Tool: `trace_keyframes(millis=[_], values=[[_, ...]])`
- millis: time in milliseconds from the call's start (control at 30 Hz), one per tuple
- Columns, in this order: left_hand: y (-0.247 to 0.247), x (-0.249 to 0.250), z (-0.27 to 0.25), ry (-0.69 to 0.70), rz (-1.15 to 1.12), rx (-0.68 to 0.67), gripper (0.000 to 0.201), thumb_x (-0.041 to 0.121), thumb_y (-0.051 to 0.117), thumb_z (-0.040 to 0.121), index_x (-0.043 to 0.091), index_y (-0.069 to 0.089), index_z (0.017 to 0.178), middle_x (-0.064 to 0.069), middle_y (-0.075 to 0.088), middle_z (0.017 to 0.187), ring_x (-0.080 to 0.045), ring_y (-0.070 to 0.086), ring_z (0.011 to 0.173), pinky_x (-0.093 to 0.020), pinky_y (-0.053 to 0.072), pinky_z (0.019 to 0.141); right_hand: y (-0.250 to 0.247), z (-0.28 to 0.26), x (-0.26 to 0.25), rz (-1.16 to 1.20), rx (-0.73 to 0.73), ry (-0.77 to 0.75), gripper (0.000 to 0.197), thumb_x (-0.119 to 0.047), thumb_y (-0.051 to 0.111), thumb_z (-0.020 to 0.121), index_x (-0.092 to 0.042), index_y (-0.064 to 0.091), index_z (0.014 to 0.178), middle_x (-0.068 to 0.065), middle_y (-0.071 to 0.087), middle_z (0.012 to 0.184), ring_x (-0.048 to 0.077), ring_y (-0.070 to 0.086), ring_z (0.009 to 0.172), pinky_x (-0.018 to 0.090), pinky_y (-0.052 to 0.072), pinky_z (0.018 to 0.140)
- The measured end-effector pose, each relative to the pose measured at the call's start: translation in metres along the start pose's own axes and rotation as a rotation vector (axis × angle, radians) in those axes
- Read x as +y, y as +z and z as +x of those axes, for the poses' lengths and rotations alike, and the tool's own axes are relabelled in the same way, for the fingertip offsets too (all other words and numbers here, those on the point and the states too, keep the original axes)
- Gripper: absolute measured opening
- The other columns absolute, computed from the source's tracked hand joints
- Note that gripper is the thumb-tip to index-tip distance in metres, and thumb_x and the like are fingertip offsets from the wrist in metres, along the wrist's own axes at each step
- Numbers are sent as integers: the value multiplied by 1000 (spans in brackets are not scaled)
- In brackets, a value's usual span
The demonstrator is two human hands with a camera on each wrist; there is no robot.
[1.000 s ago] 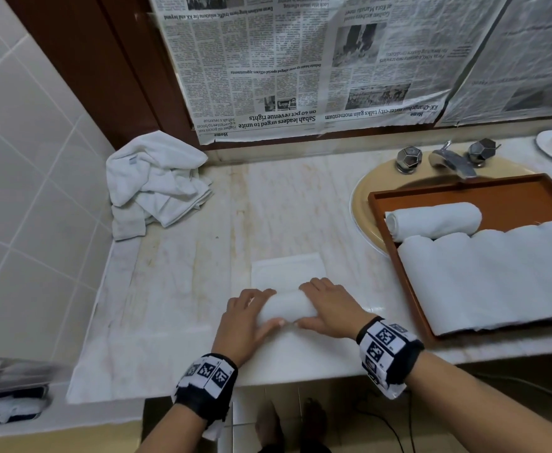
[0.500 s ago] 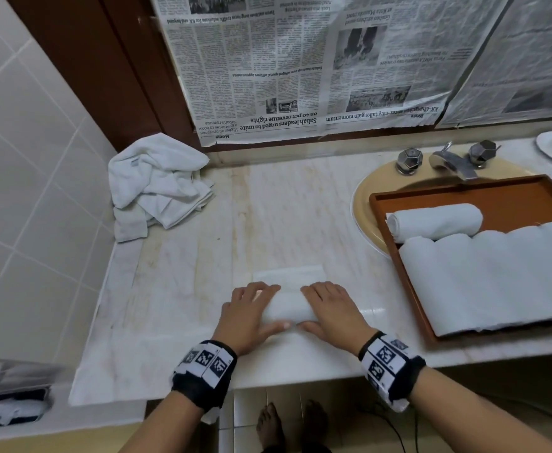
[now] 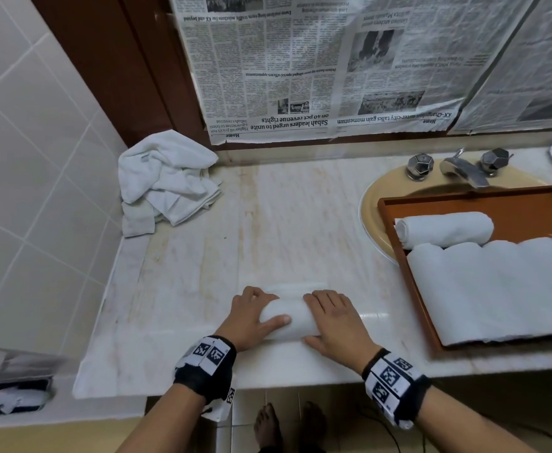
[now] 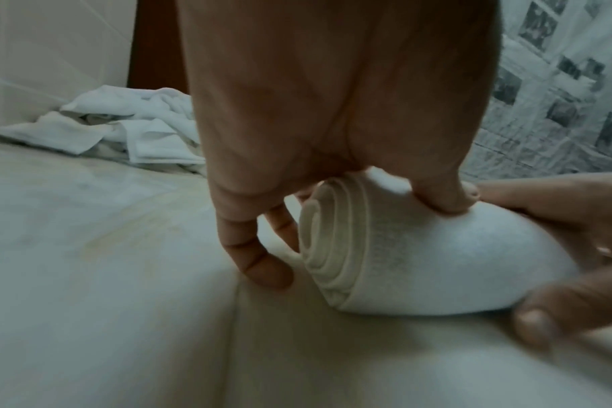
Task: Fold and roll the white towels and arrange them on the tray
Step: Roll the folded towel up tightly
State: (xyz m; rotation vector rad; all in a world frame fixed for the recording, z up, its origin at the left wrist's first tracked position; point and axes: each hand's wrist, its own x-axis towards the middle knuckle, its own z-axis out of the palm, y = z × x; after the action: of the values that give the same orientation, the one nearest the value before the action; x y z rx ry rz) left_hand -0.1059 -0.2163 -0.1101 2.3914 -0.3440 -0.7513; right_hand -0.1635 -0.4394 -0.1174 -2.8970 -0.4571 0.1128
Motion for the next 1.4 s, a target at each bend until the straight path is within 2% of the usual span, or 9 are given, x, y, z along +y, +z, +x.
trace_keyframes(millis=[100,200,433,600,700,800,933,1100,1400], values=[[3,1,-7,104,184,94,86,87,43,74,38,38,144,12,29,138,-16,28,125,-41,43,100,-12,17,8,37,-147,32,72,-56,63,69,-13,52,126,4,54,118,28,51,108,40,43,88],[8,-3,-11,147,156,189,75,77,54,80,38,38,142,13,36,136,-15,33,123,-37,44,97,-22,29,13,91,-261,54,76,-61,58,71,-16,46,131,3,51,125,25,46,114,38,35,97],[-4,-13,7,69,58,62,92,101,35,59,40,51,126,17,47,118,-13,47,113,-40,43,98,-24,15,12,326,-232,134,74,-51,72,77,-23,40,137,-2,46,130,21,41,120,34,37,97],[-13,-6,23,-34,38,-15,70,88,46,71,34,57,113,9,54,110,-17,53,105,-39,46,94,-26,21,25,458,-277,200,85,-64,74,74,-28,43,144,-6,30,146,16,31,132,34,34,109],[-13,-1,22,-80,24,9,82,91,40,66,33,57,121,9,47,122,-20,44,119,-41,41,102,-31,27,29,448,-330,218,93,-72,70,72,-30,38,149,-4,41,137,17,37,128,35,36,108],[-11,-1,16,-59,-53,53,78,85,44,75,40,46,139,5,40,141,-23,38,130,-43,35,110,-32,30,27,445,-383,224,83,-75,69,71,-35,46,140,-5,49,116,18,43,118,36,40,100],[-13,-10,6,54,-45,-37,83,90,50,69,56,30,142,7,37,148,-17,34,138,-43,32,115,-30,25,25,546,-391,273,86,-76,68,71,-30,43,139,-5,54,126,14,50,113,32,43,96],[-19,-7,-5,66,107,-137,94,68,77,63,55,28,142,9,38,138,-16,42,126,-43,41,106,-28,15,25,584,-425,284,73,-80,62,72,-34,44,125,-7,59,116,10,58,96,31,50,85],[-8,9,-7,36,182,-113,81,55,84,60,42,45,129,6,43,116,-20,53,105,-33,46,86,-45,6,18,653,-475,305,52,-66,71,77,-33,57,116,-11,61,112,7,57,100,30,49,89]])
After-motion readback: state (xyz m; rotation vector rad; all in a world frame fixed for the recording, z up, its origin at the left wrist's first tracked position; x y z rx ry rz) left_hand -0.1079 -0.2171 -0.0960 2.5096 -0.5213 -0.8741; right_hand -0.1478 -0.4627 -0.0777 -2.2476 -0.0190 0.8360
